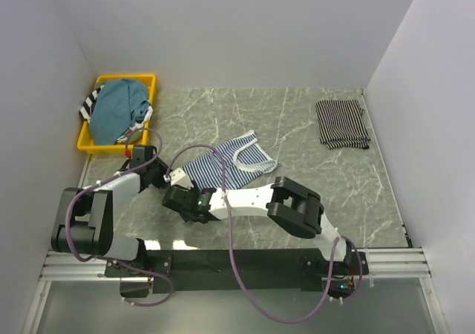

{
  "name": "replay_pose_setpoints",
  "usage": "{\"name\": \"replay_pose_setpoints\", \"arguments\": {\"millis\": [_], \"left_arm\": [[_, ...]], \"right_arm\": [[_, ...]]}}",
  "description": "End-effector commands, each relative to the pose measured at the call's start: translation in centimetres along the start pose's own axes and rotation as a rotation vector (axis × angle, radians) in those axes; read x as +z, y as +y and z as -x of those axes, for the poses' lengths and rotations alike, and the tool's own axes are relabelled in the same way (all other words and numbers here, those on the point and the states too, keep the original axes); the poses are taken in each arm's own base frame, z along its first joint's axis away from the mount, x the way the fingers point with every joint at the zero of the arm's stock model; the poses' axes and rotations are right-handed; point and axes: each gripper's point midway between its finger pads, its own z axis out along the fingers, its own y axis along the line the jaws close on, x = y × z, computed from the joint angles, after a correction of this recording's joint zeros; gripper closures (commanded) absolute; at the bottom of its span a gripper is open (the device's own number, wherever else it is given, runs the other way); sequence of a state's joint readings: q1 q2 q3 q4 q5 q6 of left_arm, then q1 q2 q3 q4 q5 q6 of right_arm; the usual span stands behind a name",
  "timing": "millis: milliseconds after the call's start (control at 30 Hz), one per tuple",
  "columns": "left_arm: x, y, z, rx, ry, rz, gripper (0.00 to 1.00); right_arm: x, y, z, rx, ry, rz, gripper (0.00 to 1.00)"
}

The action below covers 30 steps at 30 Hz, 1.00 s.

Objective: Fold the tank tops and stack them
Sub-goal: Fold the tank top

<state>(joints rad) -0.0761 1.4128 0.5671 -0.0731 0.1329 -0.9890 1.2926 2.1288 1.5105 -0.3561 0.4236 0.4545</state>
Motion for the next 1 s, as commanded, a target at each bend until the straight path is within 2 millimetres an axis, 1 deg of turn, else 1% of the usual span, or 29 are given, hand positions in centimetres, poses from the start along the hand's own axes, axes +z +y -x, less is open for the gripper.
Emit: {"name": "replay_pose_setpoints", "arguments": {"millis": [0,33,100,133,167,200,233,267,300,333,400,433,467,500,533,567,633,700,733,767,800,833,867,900,933,967], "left_arm": [[0.7,2.3,0.3,-0.003,-0.036,0.094,0.65],[0.8,2.3,0.4,-0.008,-0.038,0.095,0.66],[0.9,2.4,0.7,-0.008,-0.053,0.098,0.69],[1.0,2.2,0.9,-0.01,-0.062,0.095,0.73],[1.0,2.2,1.0,-0.012,-0.069,0.094,0.75],[1.0,2.1,1.1,-0.014,-0.075,0.09,0.77],[0.8,1.9,1.4,-0.019,-0.09,0.087,0.82],[0.6,1.7,1.7,-0.02,-0.103,0.083,0.84],[0.3,1.4,1.9,-0.024,-0.108,0.075,0.88],[-0.4,1.0,2.7,-0.024,-0.15,0.072,0.89],[-1.4,0.6,3.6,-0.025,-0.192,0.07,0.92],[-2.6,-0.2,4.8,-0.019,-0.249,0.052,0.93],[-3.2,0.1,4.9,-0.017,-0.259,0.074,0.94],[-3.9,-0.6,5.6,-0.007,-0.286,0.063,0.93],[-4.9,-1.1,6.2,-0.001,-0.315,0.047,0.93],[-5.5,-0.8,6.5,0.001,-0.329,0.072,0.93],[-6.6,-1.5,7.3,0.015,-0.359,0.066,0.93],[-7.4,-2.1,7.7,0.029,-0.368,0.061,0.94],[-7.7,-2.5,7.8,0.036,-0.369,0.052,0.94],[-8.0,-2.9,8.0,0.037,-0.372,0.043,0.95],[-8.6,-3.9,8.4,0.047,-0.378,0.018,0.96],[-9.0,-4.6,8.6,0.05,-0.381,-0.002,0.96],[-9.3,-5.2,8.7,0.055,-0.379,-0.018,0.97],[-9.9,-6.5,9.0,0.063,-0.378,-0.056,0.97],[-10.1,-7.1,9.2,0.068,-0.378,-0.074,0.98],[-10.3,-7.9,9.0,0.077,-0.373,-0.096,0.98]], "right_arm": [[0.0,-1.1,0.2,-0.056,-0.008,-0.095,0.44],[0.1,-1.2,0.0,-0.06,-0.003,-0.098,0.45],[0.3,-1.1,-0.3,-0.067,0.006,-0.096,0.53],[0.2,-1.1,-0.3,-0.071,0.007,-0.097,0.59],[0.1,-1.0,0.0,-0.07,0.006,-0.091,0.75],[-0.2,-0.6,0.0,-0.073,0.012,-0.065,0.83],[-0.9,-0.2,0.8,-0.065,-0.003,-0.038,0.92],[-1.3,0.1,1.2,-0.062,-0.011,-0.015,0.95],[-1.9,1.2,1.7,-0.055,-0.014,0.052,0.97],[-3.2,1.8,3.0,-0.041,-0.039,0.101,0.99],[-4.6,3.1,4.5,-0.025,-0.073,0.184,0.99],[-6.0,4.1,5.3,-0.018,-0.082,0.254,1.0],[-6.7,4.6,5.9,-0.014,-0.095,0.287,1.0],[-7.3,4.9,6.6,-0.007,-0.108,0.314,1.0],[-8.3,5.7,7.1,-0.005,-0.114,0.366,1.0],[-8.9,6.1,7.7,-0.002,-0.126,0.391,1.0],[-10.0,7.0,8.7,0.01,-0.144,0.448,1.0],[-10.9,8.1,9.3,0.025,-0.148,0.513,1.0],[-11.0,8.2,9.6,0.036,-0.152,0.53,1.0],[-11.5,8.7,9.6,0.04,-0.141,0.572,1.0],[-11.8,8.9,10.0,0.063,-0.152,0.595,1.0],[-12.0,8.4,10.1,0.083,-0.157,0.605,1.0],[-12.5,8.4,10.9,0.117,-0.181,0.626,1.0],[-12.8,8.3,10.9,0.133,-0.18,0.651,1.0],[-13.1,7.4,10.6,0.157,-0.182,0.653,1.0],[-13.0,6.3,10.9,0.188,-0.19,0.647,1.0]]}}
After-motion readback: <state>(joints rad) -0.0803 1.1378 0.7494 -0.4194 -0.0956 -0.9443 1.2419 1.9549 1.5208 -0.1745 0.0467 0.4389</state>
